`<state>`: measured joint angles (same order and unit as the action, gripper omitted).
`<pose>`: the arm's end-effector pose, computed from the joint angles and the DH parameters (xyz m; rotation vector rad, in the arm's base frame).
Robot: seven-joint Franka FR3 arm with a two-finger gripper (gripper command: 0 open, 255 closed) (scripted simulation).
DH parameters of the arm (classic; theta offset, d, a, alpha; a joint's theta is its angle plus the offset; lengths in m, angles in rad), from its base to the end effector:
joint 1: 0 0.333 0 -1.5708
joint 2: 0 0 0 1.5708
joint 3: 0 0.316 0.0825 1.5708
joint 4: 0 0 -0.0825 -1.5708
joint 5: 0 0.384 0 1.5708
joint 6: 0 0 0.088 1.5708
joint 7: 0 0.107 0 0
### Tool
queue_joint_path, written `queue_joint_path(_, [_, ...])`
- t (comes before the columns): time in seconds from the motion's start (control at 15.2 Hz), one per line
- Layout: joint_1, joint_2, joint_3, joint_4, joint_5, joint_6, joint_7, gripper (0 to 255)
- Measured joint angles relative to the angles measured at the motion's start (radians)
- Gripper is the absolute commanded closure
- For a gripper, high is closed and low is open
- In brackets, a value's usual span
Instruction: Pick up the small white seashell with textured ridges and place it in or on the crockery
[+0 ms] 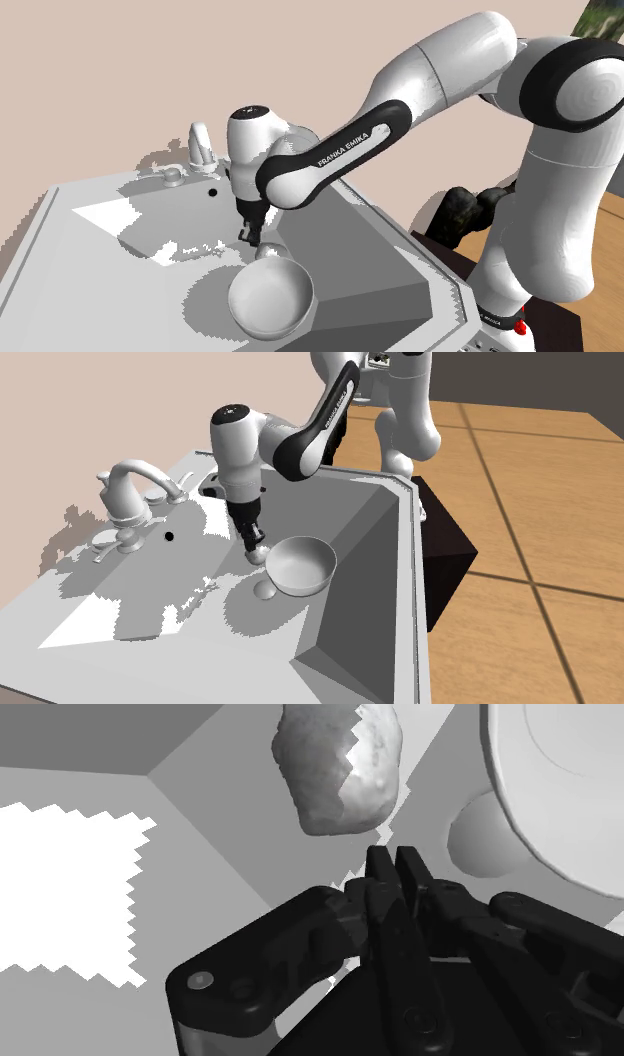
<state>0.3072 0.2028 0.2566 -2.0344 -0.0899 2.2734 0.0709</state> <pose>0.5012 0.3095 0.3534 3.0215 0.8417 0.0748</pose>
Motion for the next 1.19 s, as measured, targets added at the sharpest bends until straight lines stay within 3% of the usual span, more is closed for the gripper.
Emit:
queue_joint_path(0.07, [0.000, 0.000, 0.000, 0.000, 0.000, 0.000, 0.000, 0])
queue_joint_path(0.2, [-0.008, -0.014, 0.001, -0.034, 0.004, 0.031, -0.028, 0])
queue_joint_path(0.4, [-0.047, -0.068, 0.008, -0.191, 0.037, 0.212, -0.204, 0])
queue_joint_path(0.53, [-0.058, -0.073, 0.007, -0.235, 0.042, 0.294, -0.257, 0])
queue_joint_path(1.19, [-0.052, -0.013, -0.018, -0.244, 0.002, 0.447, -0.241, 0])
